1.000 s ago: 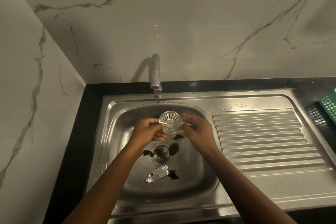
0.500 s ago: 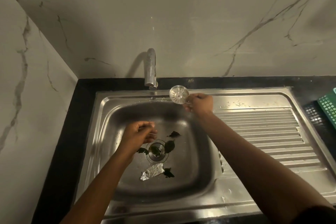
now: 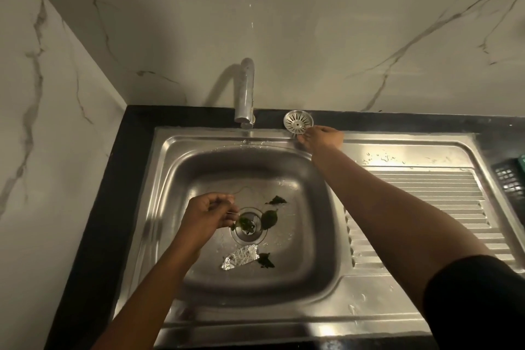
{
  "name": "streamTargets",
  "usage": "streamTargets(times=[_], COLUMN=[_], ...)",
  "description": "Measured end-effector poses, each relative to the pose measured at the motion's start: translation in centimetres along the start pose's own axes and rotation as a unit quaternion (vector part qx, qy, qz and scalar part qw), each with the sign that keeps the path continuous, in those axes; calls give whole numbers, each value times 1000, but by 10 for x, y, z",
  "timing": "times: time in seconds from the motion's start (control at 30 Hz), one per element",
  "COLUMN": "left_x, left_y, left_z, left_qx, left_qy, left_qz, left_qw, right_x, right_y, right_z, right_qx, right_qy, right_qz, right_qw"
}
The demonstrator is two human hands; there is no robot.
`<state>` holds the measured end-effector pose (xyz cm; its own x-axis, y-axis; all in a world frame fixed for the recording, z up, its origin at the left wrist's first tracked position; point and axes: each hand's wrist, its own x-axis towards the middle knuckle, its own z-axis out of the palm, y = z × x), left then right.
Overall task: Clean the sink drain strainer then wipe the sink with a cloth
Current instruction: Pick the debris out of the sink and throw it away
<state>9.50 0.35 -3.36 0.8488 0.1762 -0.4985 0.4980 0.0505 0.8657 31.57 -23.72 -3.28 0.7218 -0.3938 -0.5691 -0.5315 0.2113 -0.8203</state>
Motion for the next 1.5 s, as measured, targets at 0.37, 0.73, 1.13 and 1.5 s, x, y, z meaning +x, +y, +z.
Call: streamTargets(times=[0.37, 0.73, 1.13, 1.5], left_x=[16, 50, 75, 82], left_y=[-8, -67, -112, -122], left_z=[-1, -2, 1, 10], left_qx=[47, 276, 482, 605], left_qy=[37, 57, -17, -43], left_qz=[-1, 29, 32, 78], left_qw=[998, 959, 876, 792], right_x=[-37, -44, -35, -58], right_y=[31, 151, 209, 197], right_z=[-20, -19, -35, -46], right_qx=[-87, -621, -695, -721], right_qy=[-47, -265, -265, -277], right_qz=[-126, -212, -305, -180], right_qw=[987, 706, 595, 609])
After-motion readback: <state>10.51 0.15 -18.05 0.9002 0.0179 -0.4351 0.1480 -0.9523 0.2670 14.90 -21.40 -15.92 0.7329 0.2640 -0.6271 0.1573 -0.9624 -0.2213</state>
